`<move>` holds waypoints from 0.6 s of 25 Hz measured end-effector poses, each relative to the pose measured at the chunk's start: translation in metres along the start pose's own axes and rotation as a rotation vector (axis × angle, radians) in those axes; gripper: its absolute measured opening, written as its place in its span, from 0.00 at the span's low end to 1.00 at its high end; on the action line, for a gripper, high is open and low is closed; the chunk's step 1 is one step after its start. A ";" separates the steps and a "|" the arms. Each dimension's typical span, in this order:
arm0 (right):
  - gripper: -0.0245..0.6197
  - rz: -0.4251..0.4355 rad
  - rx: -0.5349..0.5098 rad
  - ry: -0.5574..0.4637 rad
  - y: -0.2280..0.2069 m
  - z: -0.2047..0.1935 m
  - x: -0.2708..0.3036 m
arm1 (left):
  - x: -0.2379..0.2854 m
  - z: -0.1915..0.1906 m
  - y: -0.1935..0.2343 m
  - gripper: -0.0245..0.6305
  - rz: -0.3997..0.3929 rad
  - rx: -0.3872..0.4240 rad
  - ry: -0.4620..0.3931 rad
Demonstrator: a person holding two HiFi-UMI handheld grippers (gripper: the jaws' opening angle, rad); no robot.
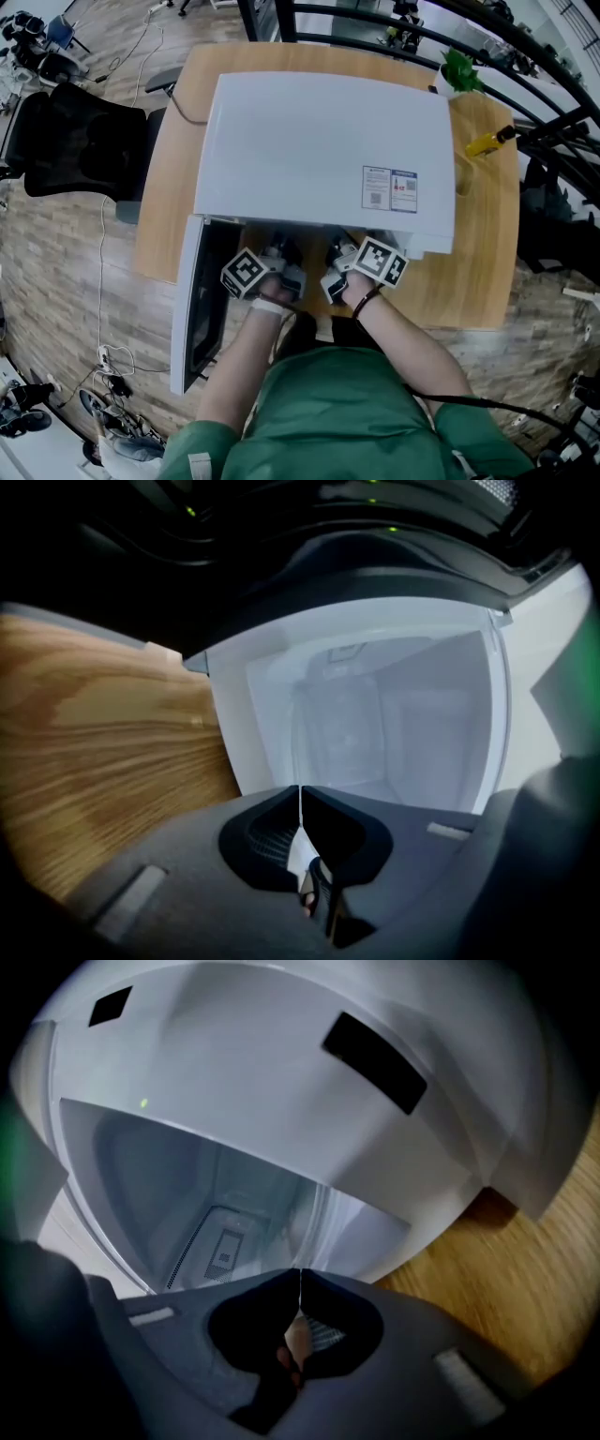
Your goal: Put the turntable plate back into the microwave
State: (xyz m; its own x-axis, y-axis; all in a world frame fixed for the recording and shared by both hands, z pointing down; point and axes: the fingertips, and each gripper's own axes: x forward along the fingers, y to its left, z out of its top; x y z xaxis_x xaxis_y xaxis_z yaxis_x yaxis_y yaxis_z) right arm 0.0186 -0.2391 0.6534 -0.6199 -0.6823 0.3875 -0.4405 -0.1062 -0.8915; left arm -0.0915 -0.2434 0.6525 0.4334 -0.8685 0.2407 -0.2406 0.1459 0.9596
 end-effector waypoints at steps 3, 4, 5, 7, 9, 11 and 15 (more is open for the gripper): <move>0.05 -0.003 -0.004 0.002 -0.004 -0.001 -0.002 | -0.003 -0.001 0.005 0.06 -0.002 -0.005 0.001; 0.05 -0.002 -0.003 0.003 -0.004 -0.001 -0.002 | -0.005 -0.001 0.006 0.06 -0.001 -0.008 -0.001; 0.05 -0.001 -0.001 0.003 -0.005 0.000 -0.003 | -0.006 -0.001 0.007 0.06 -0.001 -0.011 -0.003; 0.05 0.000 0.001 0.003 -0.005 -0.001 -0.004 | -0.007 -0.002 0.007 0.06 -0.005 -0.013 0.000; 0.05 0.003 0.001 0.005 -0.004 -0.001 -0.006 | -0.009 -0.005 0.004 0.06 -0.010 -0.012 0.008; 0.05 0.009 -0.001 0.009 -0.001 -0.003 -0.009 | -0.011 -0.009 0.002 0.07 -0.013 -0.013 0.018; 0.05 0.021 -0.029 0.027 0.007 -0.010 -0.015 | -0.020 -0.023 -0.001 0.07 -0.007 0.011 0.049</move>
State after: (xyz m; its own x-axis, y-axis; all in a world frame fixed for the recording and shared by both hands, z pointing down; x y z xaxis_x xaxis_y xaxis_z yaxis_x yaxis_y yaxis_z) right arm 0.0181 -0.2224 0.6440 -0.6461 -0.6644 0.3756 -0.4456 -0.0711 -0.8924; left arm -0.0801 -0.2157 0.6502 0.4770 -0.8451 0.2413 -0.2472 0.1345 0.9596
